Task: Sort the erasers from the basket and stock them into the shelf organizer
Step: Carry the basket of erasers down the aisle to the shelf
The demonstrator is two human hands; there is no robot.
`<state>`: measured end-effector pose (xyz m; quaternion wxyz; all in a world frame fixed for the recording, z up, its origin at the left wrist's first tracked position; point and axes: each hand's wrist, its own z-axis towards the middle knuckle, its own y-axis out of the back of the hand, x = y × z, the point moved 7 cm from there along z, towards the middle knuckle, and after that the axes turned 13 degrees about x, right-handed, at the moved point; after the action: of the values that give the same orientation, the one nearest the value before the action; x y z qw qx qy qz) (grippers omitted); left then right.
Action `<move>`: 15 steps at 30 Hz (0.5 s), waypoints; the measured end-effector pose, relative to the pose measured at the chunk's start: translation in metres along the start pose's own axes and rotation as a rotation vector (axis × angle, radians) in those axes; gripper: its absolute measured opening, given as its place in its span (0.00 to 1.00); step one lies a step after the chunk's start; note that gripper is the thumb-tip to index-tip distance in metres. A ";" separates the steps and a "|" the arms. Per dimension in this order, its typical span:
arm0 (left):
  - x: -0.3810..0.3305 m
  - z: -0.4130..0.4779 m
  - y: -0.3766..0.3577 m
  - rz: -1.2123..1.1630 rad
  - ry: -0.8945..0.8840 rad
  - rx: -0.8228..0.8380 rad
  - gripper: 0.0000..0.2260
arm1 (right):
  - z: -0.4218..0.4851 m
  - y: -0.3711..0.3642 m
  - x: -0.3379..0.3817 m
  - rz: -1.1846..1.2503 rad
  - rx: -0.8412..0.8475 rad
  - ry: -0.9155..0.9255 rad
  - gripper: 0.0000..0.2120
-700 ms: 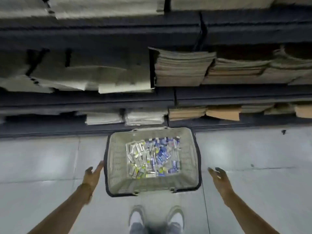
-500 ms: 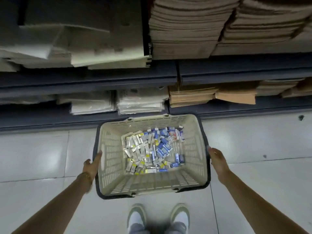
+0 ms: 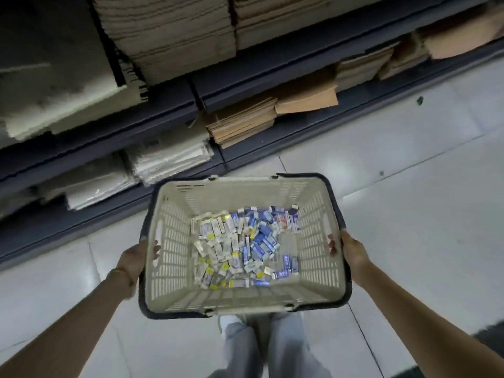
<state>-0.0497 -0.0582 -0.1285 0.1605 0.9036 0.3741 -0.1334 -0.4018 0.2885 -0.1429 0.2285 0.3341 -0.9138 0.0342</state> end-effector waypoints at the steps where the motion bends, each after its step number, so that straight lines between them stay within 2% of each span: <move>1: -0.018 -0.017 -0.013 0.067 -0.017 0.012 0.19 | -0.031 0.024 -0.012 0.033 -0.045 -0.011 0.21; 6: -0.109 -0.142 -0.106 0.407 -0.208 0.166 0.24 | -0.211 0.131 -0.063 0.275 -0.221 -0.041 0.21; 11: -0.184 -0.295 -0.207 0.536 -0.388 0.314 0.21 | -0.383 0.211 -0.069 0.503 -0.459 0.073 0.22; 15: -0.230 -0.392 -0.285 0.688 -0.533 0.416 0.20 | -0.480 0.254 -0.066 0.588 -0.643 0.127 0.23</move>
<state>-0.3649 0.1398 0.2578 0.1017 0.9221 -0.0351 -0.3717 -0.3272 0.6275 0.2798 0.3572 -0.0309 -0.9183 -0.1679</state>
